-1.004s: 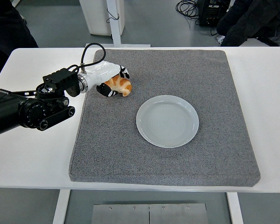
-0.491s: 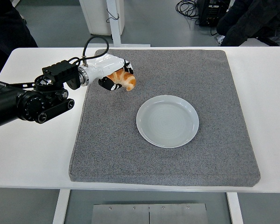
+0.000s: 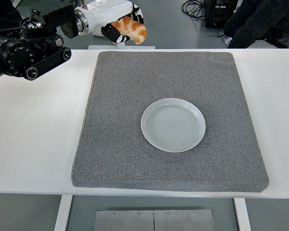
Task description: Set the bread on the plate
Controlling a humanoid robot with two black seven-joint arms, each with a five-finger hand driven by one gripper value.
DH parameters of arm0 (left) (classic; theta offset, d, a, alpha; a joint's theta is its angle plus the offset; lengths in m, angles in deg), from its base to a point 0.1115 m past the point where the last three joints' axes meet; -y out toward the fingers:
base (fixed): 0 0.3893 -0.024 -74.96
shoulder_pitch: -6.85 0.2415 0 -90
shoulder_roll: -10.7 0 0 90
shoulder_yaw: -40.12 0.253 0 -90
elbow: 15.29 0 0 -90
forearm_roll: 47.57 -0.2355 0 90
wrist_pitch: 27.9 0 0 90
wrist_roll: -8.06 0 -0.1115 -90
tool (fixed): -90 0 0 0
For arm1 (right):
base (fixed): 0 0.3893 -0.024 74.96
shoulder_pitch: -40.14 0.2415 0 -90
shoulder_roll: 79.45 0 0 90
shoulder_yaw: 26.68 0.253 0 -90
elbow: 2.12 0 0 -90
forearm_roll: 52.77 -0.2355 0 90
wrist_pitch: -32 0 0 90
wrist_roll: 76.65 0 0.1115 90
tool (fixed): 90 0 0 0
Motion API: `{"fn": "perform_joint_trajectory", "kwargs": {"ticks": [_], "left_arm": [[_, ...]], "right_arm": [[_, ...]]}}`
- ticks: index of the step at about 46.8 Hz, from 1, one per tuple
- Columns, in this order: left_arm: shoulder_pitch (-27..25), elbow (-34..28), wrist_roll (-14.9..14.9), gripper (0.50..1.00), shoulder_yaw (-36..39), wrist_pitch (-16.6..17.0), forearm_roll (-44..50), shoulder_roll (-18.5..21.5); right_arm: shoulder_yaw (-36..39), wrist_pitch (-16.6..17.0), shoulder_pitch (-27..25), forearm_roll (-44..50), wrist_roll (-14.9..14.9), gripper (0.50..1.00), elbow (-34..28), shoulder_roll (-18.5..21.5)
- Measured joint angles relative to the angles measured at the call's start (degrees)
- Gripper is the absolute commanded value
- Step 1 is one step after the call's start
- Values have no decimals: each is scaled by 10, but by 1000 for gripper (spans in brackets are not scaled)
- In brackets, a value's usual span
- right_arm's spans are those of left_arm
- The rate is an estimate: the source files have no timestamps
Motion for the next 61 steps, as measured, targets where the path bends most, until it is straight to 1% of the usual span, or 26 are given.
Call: {"fn": "perform_joint_trajectory", "kwargs": {"ticks": [5, 11, 38, 43, 47, 56, 61], "left_arm": [[-29, 0, 0, 500, 0, -19, 13, 4], [-48, 0, 0, 500, 0, -29, 22, 9], [-48, 0, -1, 500, -2, -34, 22, 1], [-49, 0, -1, 500, -3, -36, 23, -15], [-49, 0, -2, 500, -4, -37, 23, -37], [-52, 0, -7, 500, -6, -37, 33, -72], [-56, 0, -8, 500, -5, -36, 38, -104]], "right_arm": [[0, 0, 0, 0, 0, 1000, 0, 0], [0, 0, 1, 0, 0, 1000, 0, 0], [0, 0, 1, 0, 0, 1000, 0, 0], [0, 0, 1, 0, 0, 1000, 0, 0], [0, 0, 1, 0, 0, 1000, 0, 0], [0, 0, 1, 0, 0, 1000, 0, 0], [0, 0, 1, 0, 0, 1000, 0, 0]]}}
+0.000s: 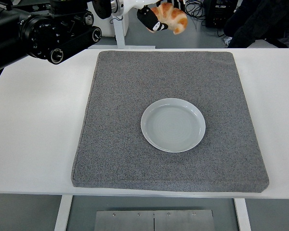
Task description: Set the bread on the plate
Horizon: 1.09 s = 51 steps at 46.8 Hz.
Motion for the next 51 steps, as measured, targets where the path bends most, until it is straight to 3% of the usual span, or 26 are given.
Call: {"fn": "perform_joint_trajectory", "kwargs": {"ticks": [12, 28, 41, 51], "left_arm": [[-6, 0, 0, 500, -1, 0, 1, -64], [-14, 0, -1, 500, 4, -2, 0, -66], [-7, -46, -3, 500, 8, -2, -10, -66], [-6, -48, -2, 500, 63, 0, -12, -66]], "right_arm": [[0, 0, 0, 0, 0, 1000, 0, 0], [1, 0, -2, 0, 0, 1000, 0, 0], [0, -1, -3, 0, 0, 1000, -1, 0], [0, -1, -3, 0, 0, 1000, -1, 0]]}}
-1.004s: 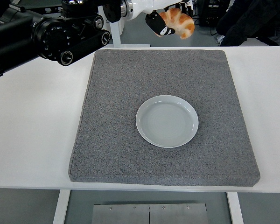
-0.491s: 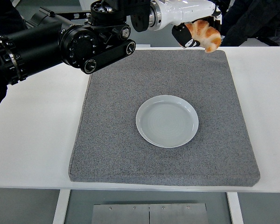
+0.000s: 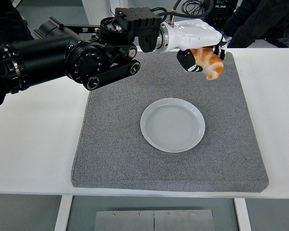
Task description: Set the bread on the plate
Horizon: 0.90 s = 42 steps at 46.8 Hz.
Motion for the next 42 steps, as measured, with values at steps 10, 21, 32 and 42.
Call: {"fn": "perform_joint_trajectory", "kwargs": {"ticks": [10, 21, 32, 42], "left_arm": [[2, -2, 0, 500, 34, 1, -13, 0], [2, -32, -5, 500, 47, 1, -21, 0], [20, -58, -7, 500, 69, 1, -30, 0], [45, -59, -6, 500, 86, 3, -72, 0]], "right_arm": [[0, 0, 0, 0, 0, 1000, 0, 0], [0, 0, 0, 0, 0, 1000, 0, 0], [0, 0, 0, 0, 0, 1000, 1, 0], [0, 0, 0, 0, 0, 1000, 0, 0]]}}
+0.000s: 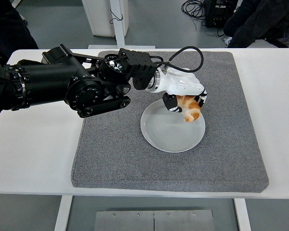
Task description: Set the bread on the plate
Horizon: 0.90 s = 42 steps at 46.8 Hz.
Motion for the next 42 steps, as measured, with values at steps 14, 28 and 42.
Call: {"fn": "perform_joint_trajectory", "kwargs": {"ticks": [14, 28, 42], "left_arm": [[11, 3, 4, 500, 20, 25, -11, 0], [29, 4, 4, 500, 23, 26, -22, 0], [52, 7, 4, 500, 26, 27, -38, 0]], "right_arm": [[0, 0, 1, 0, 0, 1000, 1, 0], [0, 0, 1, 0, 0, 1000, 1, 0], [0, 0, 1, 0, 0, 1000, 1, 0]]}}
